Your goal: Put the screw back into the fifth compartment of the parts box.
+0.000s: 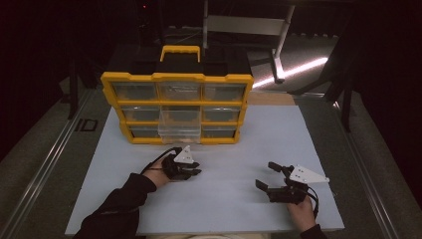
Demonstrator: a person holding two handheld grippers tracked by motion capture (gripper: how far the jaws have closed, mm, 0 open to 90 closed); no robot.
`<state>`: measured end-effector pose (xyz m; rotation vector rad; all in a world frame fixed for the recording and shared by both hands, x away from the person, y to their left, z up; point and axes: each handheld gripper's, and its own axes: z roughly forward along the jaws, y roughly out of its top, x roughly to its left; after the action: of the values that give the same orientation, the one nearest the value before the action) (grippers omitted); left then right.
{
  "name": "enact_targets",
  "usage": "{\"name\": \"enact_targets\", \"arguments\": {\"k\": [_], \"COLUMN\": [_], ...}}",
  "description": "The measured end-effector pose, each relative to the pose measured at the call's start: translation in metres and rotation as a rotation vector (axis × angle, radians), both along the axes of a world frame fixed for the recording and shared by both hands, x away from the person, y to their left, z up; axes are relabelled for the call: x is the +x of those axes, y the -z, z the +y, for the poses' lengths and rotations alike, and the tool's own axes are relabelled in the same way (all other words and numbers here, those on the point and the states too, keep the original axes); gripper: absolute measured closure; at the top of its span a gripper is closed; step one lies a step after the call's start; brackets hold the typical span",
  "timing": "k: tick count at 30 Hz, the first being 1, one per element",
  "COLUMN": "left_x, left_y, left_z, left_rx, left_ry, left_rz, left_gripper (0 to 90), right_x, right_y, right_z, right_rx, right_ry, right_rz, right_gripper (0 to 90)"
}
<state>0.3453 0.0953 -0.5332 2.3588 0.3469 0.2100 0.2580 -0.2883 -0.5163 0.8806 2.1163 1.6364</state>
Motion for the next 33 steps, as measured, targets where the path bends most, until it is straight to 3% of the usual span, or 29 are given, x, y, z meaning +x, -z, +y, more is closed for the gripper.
{"name": "enact_targets", "arguments": {"k": [8, 12, 20, 33], "left_x": [-0.001, -0.001, -0.001, -0.013], "left_y": [-0.001, -0.004, -0.005, -0.015], "left_z": [-0.003, -0.005, -0.007, -0.012], "left_rx": [0.011, 0.040, 0.036, 0.053], "left_ry": [0.016, 0.014, -0.019, -0.011], "left_rz": [0.027, 0.029, 0.059, 0.020], "left_gripper": [85.5, 85.8, 86.8, 86.9], "right_x": [0.000, 0.000, 0.000, 0.000], "right_y": [0.000, 0.000, 0.000, 0.000], "right_z": [0.000, 0.000, 0.000, 0.000], "right_rx": [0.000, 0.000, 0.001, 0.001], "right_ry": [-0.001, -0.001, 0.000, 0.000], "right_rz": [0.000, -0.001, 0.000, 0.000], "right_gripper": [14.3, 14.3, 14.3, 14.3]}}
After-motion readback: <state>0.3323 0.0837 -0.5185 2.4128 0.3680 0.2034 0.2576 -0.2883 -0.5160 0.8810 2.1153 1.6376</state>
